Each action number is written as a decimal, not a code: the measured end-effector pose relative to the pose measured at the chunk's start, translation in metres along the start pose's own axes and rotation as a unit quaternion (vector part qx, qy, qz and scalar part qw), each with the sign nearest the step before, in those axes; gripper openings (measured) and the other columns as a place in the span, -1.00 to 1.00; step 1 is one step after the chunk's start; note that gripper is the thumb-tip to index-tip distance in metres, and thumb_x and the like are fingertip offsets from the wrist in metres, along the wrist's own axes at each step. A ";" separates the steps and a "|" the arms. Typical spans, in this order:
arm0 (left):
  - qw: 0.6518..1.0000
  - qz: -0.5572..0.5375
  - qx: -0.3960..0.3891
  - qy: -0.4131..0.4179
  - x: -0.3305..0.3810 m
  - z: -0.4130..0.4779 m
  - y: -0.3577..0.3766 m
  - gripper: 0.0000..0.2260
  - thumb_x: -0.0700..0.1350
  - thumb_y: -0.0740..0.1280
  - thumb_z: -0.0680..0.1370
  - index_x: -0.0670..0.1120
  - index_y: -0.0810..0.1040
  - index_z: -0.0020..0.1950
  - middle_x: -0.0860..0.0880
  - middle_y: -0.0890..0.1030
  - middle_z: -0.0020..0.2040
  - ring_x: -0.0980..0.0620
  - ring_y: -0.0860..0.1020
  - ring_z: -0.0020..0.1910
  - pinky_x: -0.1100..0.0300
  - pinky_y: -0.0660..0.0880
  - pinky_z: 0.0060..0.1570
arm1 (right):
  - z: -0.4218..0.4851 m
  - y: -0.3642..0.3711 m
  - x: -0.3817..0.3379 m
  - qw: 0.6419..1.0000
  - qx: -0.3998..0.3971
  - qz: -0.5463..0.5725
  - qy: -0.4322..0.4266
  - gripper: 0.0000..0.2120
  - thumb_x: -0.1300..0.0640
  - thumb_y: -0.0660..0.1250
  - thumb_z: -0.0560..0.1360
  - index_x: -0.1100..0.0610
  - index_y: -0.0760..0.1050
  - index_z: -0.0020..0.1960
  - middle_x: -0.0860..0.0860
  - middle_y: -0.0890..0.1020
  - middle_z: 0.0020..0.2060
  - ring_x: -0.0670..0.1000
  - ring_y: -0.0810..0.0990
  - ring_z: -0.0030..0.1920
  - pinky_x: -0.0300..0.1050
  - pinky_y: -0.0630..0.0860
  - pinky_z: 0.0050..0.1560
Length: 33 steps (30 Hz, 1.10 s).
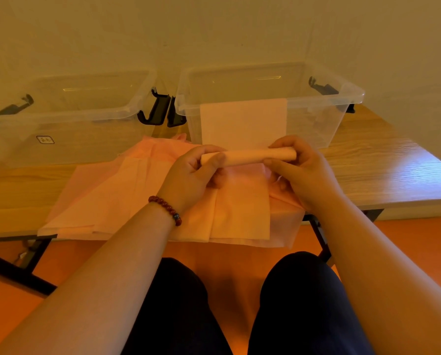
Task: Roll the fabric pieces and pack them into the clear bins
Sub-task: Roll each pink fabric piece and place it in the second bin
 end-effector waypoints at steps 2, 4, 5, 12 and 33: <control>1.000 -0.017 -0.011 0.007 0.001 0.000 -0.001 -0.85 -0.11 0.33 0.55 0.09 0.53 0.08 0.00 0.61 -0.16 0.17 0.59 -0.29 0.31 0.53 -0.27 | -0.001 0.001 -0.001 1.000 0.017 0.003 0.001 -0.87 0.03 0.44 0.47 -0.18 0.54 -0.16 -0.01 0.66 -0.35 -0.02 0.58 -0.38 0.08 0.55 -0.21; 1.000 -0.010 -0.018 0.011 0.002 -0.001 -0.001 -0.78 -0.16 0.37 0.52 0.14 0.52 0.08 0.04 0.59 -0.07 0.20 0.60 -0.25 0.33 0.54 -0.25 | -0.002 0.001 -0.003 1.000 0.021 0.009 0.000 -0.91 0.03 0.43 0.48 -0.14 0.55 -0.14 -0.03 0.68 -0.31 -0.02 0.65 -0.31 0.12 0.59 -0.17; 1.000 -0.005 -0.021 0.014 0.001 -0.001 -0.002 -0.76 -0.17 0.37 0.51 0.14 0.52 0.08 0.06 0.59 -0.06 0.21 0.60 -0.24 0.34 0.54 -0.24 | -0.002 0.001 -0.003 1.000 0.021 0.009 0.001 -0.93 0.03 0.43 0.48 -0.10 0.55 -0.12 -0.04 0.69 -0.29 -0.01 0.67 -0.27 0.17 0.60 -0.13; 0.999 0.022 -0.013 0.021 -0.005 0.002 -0.002 -0.90 -0.06 0.28 0.59 0.11 0.54 0.06 0.00 0.57 -0.29 0.12 0.55 -0.31 0.23 0.53 -0.24 | 0.001 -0.002 0.000 0.999 -0.016 0.029 0.001 -0.68 0.06 0.52 0.39 -0.23 0.52 0.03 -0.04 0.70 -0.18 0.07 0.70 -0.16 0.25 0.60 -0.03; 1.000 0.007 -0.016 0.012 -0.001 0.000 -0.001 -0.87 -0.09 0.27 0.59 0.00 0.54 0.12 0.07 0.57 -0.28 0.18 0.53 -0.35 0.31 0.50 -0.32 | -0.002 -0.001 -0.001 0.999 0.012 0.037 0.009 -0.90 0.05 0.43 0.48 -0.13 0.56 -0.15 0.01 0.66 -0.32 0.02 0.60 -0.33 0.02 0.50 -0.27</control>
Point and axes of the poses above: each hand's wrist, its own z-axis towards the middle knuckle, its own y-axis out of the palm, x = y × z, the point moved 1 cm from there along z, towards the middle knuckle
